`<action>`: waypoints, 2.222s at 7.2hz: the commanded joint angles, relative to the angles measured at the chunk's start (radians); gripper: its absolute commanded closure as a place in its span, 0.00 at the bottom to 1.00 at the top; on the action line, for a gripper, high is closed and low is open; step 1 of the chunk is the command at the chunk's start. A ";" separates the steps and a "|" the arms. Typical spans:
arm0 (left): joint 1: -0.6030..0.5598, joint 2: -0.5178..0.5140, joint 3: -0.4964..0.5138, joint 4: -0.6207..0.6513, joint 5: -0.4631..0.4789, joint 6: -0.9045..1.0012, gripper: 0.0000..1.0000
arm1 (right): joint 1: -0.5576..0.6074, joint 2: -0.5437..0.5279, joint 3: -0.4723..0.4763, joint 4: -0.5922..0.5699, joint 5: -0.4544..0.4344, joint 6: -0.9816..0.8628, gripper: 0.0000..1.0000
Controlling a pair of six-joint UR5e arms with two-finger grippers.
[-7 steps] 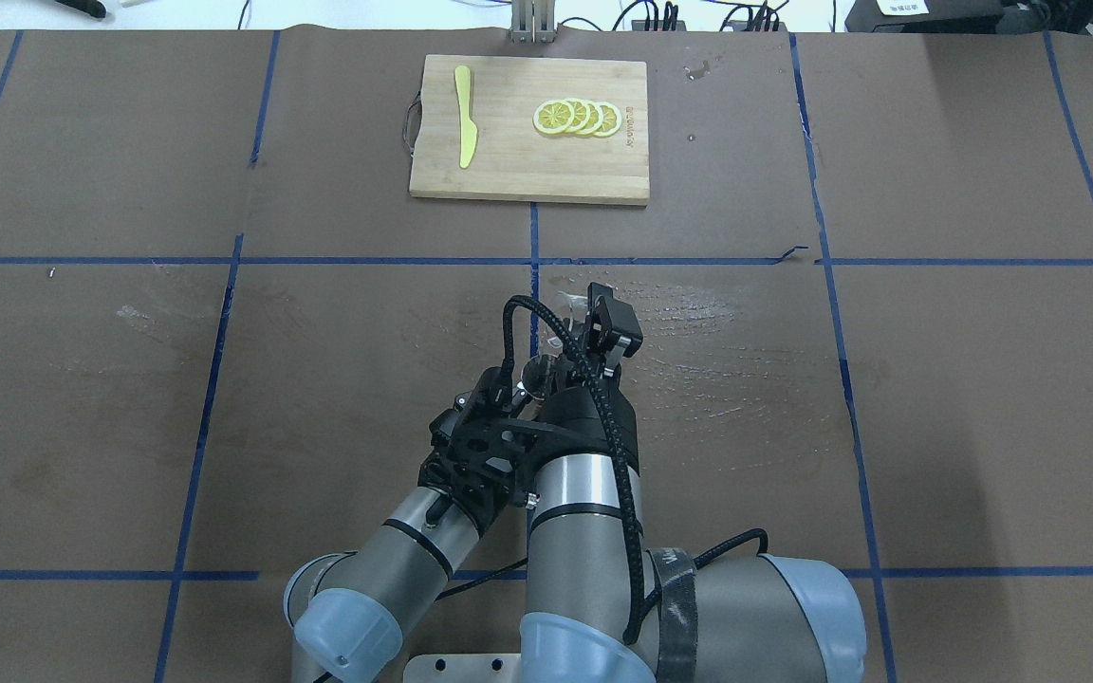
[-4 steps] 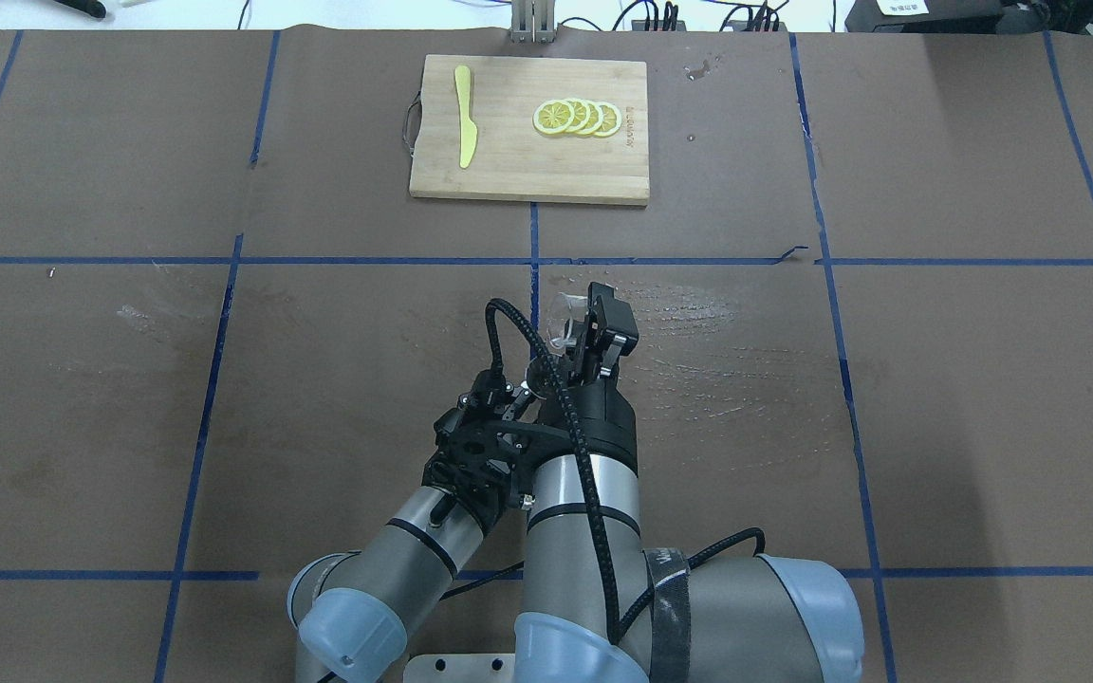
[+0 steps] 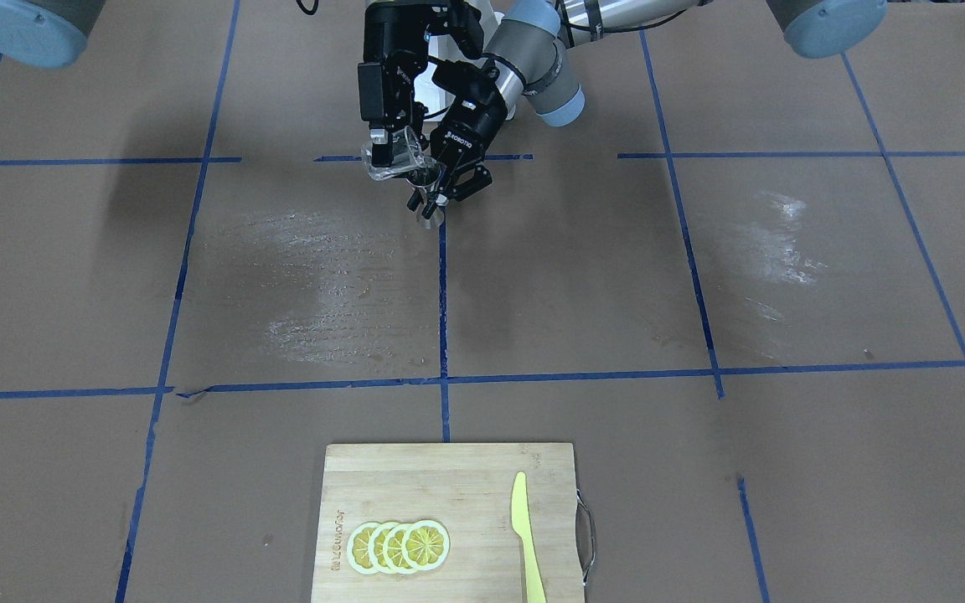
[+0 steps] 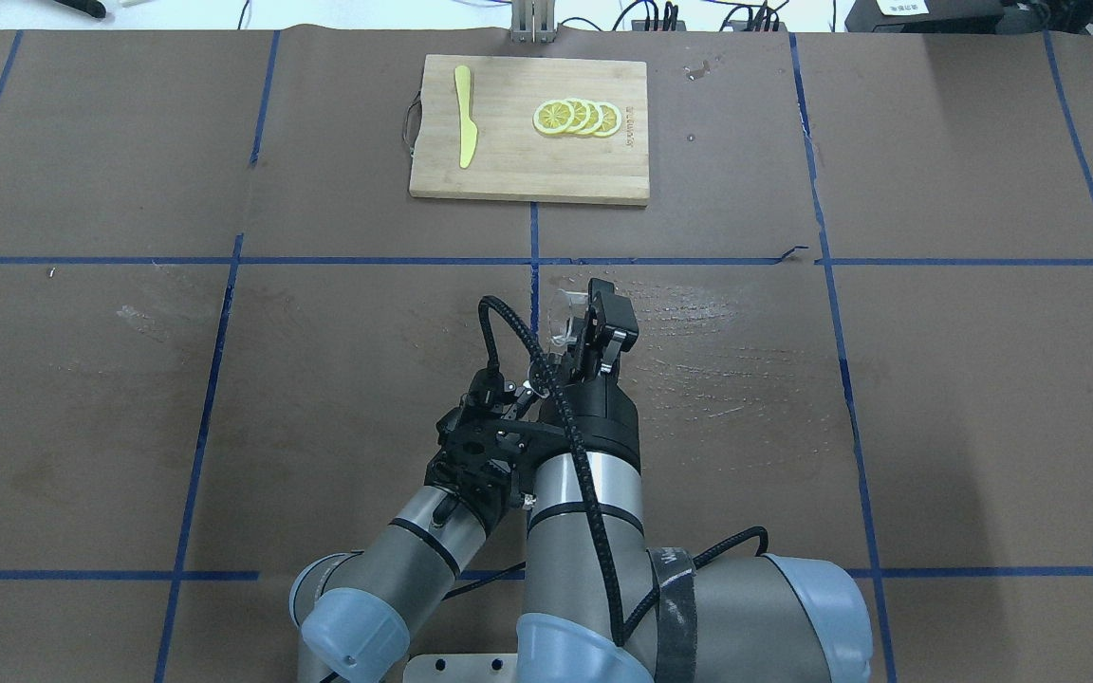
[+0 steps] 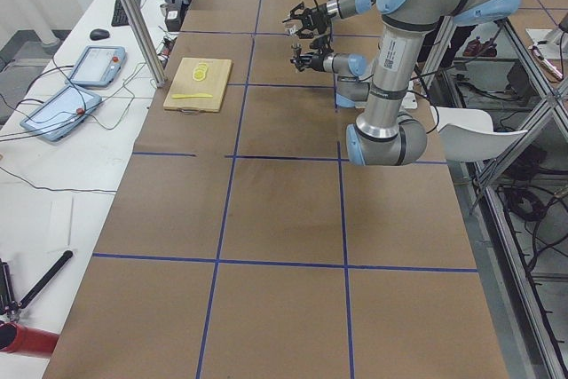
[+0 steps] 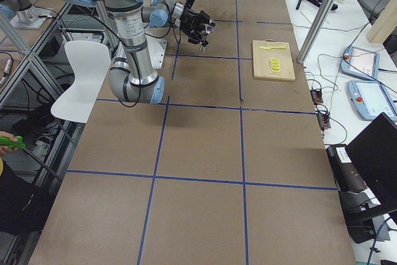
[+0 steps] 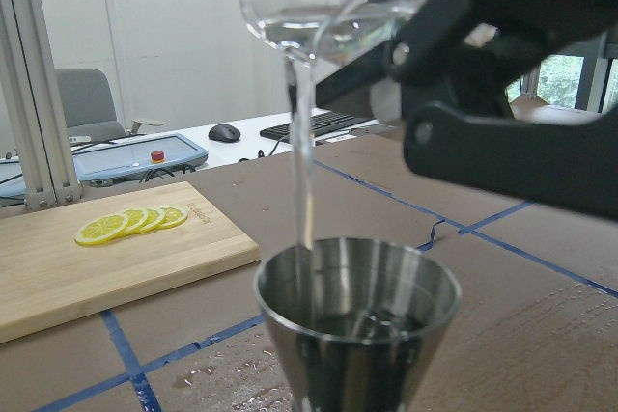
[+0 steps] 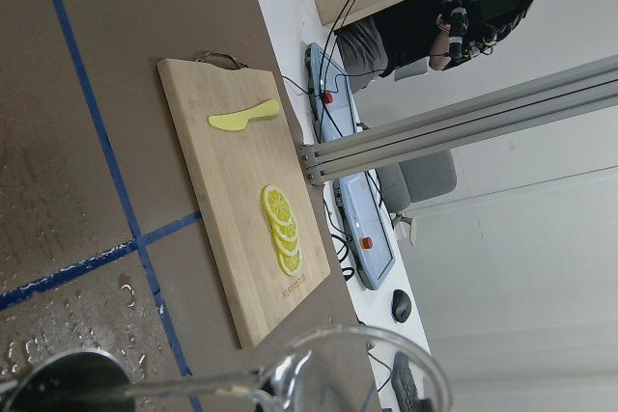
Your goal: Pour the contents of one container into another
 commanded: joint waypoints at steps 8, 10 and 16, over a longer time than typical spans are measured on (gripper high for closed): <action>-0.014 0.014 -0.041 -0.011 0.046 -0.006 1.00 | 0.010 -0.123 0.133 0.312 0.060 0.667 1.00; -0.029 0.096 -0.122 -0.014 0.076 -0.021 1.00 | 0.017 -0.253 0.138 0.513 0.081 0.729 1.00; -0.055 0.521 -0.170 -0.285 0.115 -0.148 1.00 | 0.104 -0.527 0.133 0.707 0.163 0.734 1.00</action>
